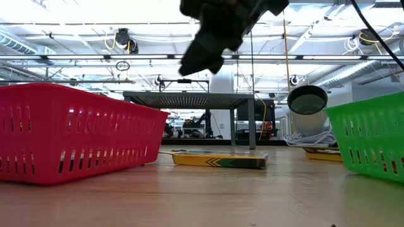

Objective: Pick & Place Office Desk Supplies
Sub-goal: Put the right yellow crayon box into the red basket

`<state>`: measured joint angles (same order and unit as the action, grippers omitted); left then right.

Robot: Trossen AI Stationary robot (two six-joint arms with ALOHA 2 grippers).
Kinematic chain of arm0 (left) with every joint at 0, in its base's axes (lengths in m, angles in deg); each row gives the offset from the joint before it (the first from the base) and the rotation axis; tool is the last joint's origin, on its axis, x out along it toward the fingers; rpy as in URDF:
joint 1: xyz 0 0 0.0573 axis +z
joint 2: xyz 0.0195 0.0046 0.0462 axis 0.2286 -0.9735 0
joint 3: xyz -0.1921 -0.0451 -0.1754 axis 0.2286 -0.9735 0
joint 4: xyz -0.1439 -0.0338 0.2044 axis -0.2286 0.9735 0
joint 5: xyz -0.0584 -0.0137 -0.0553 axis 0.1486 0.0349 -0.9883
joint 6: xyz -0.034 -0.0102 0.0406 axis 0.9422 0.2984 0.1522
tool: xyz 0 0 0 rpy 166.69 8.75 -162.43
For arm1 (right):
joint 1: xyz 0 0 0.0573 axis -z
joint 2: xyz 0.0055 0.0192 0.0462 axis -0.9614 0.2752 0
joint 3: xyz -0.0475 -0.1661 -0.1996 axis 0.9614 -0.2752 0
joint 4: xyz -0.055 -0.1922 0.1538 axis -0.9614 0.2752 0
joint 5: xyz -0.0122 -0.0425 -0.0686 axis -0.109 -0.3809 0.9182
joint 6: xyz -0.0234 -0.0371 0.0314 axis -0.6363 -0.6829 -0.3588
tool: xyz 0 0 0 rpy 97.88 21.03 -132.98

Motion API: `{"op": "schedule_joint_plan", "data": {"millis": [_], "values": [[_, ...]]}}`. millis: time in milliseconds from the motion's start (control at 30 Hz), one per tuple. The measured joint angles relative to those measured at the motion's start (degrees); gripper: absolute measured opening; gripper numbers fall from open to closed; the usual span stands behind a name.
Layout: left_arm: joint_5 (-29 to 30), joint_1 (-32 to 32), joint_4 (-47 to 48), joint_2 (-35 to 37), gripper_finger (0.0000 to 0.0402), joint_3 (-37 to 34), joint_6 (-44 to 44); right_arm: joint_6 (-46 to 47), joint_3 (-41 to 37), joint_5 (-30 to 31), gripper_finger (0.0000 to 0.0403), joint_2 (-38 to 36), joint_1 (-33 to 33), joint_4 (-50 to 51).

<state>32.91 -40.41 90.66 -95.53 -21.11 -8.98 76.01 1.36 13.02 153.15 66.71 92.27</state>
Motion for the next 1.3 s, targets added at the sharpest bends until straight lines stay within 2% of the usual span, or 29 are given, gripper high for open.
{"op": "schedule_joint_plan", "data": {"millis": [100, 233, 467, 567, 667, 900, 1167, 1233, 1300], "values": [[-0.06, -0.02, 0.27, 0.02, 0.0182, 0.00, 0.03, -0.40, 0.00, 0.57, 0.0100, -2.23, 0.55, 4.11], [-0.04, 0.00, 0.99, -0.48, 0.0182, -0.02, 0.15, 1.58, -0.07, 7.40, 0.0099, -4.70, 0.62, 10.32], [-0.07, 2.26, -2.26, -6.25, 0.0182, -0.02, -4.28, 5.59, -0.92, 31.27, 0.0093, -10.52, -0.54, 16.28], [-0.11, 4.10, -4.96, -8.51, 0.0182, -0.02, -5.20, 5.69, -3.18, 36.74, 0.0095, -14.72, -1.48, 14.34], [-0.94, 5.58, -6.89, -8.77, 0.0182, -0.03, -5.59, 7.27, -6.67, 37.50, 0.0094, -19.23, -2.03, 13.29], [-7.21, 6.67, -7.63, -8.77, 0.0182, -0.02, -7.78, 11.86, -17.16, 38.00, 0.0089, -30.34, -2.31, 7.90], [-7.73, 6.67, -9.19, -11.16, 0.0182, -0.02, -10.38, 9.87, -34.02, 39.07, 0.0089, -43.48, -2.55, -13.86], [-8.74, 6.67, -8.76, -11.80, 0.0182, -0.02, -10.58, 8.45, -37.84, 37.39, 0.0089, -45.96, -2.54, -20.18], [-10.80, 6.67, -9.10, -12.17, 0.0182, -0.04, -10.42, 6.91, -40.54, 31.43, 0.0089, -47.76, -2.51, -23.21]]}}
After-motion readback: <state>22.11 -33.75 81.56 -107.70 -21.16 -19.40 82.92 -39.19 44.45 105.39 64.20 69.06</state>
